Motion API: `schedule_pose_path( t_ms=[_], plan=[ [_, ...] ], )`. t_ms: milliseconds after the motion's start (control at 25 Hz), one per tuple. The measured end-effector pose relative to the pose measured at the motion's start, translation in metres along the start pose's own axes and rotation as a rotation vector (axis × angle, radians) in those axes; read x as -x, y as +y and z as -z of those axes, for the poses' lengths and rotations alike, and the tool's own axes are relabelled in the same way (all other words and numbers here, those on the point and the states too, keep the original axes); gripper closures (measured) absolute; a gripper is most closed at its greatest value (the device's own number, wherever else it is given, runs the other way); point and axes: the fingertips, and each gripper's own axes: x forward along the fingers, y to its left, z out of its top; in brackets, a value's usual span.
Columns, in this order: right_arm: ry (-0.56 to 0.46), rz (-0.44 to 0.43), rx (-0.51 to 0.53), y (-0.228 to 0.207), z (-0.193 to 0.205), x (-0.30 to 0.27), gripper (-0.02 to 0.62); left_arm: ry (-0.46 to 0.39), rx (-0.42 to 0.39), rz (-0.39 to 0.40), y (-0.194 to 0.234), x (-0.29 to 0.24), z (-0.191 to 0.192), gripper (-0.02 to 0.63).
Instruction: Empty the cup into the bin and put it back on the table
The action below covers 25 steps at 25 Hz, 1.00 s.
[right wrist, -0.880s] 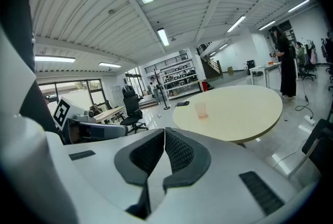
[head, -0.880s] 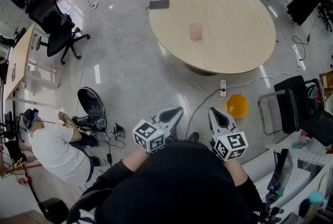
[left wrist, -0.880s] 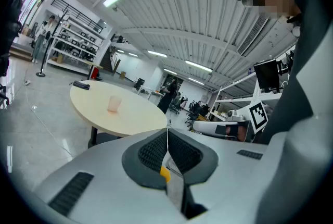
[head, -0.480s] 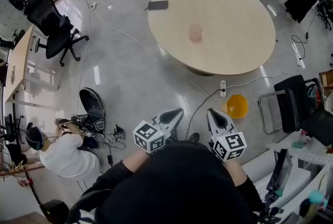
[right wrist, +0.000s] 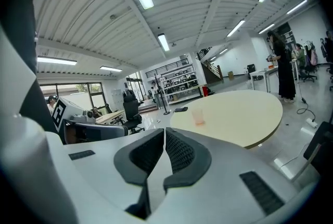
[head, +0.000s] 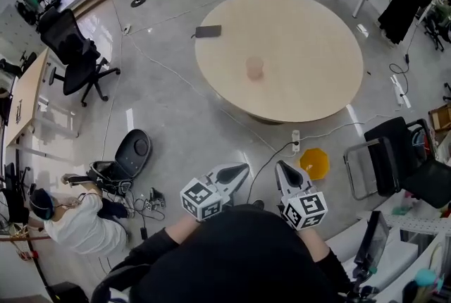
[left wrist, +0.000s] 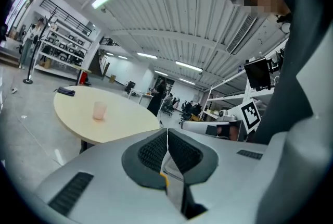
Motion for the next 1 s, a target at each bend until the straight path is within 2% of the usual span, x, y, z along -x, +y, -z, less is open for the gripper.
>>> schedule_pose_path(
  t_ms=[200, 480, 720, 880, 1000],
  plan=[
    [-0.001, -0.009, -0.024, -0.015, 0.005, 0.011, 0.575, -0.015, 0.006, -0.002, -0.017, -0.008, 0.005, 0.583],
    [0.027, -0.050, -0.094, -0.024, 0.021, 0.003, 0.576, -0.008, 0.020, -0.083, -0.005, -0.005, 0.014, 0.583],
    [0.036, -0.043, -0.096, -0.044, 0.016, -0.030, 0.575, -0.022, 0.007, -0.134, 0.041, -0.027, 0.001, 0.575],
    [0.037, -0.019, -0.105, -0.056, 0.005, -0.063, 0.577, -0.004, 0.032, -0.098, 0.075, -0.045, -0.011, 0.488],
    [0.052, -0.001, -0.107, -0.063, -0.004, -0.092, 0.575, 0.010, 0.025, -0.072, 0.105, -0.058, -0.027, 0.457]
  ],
)
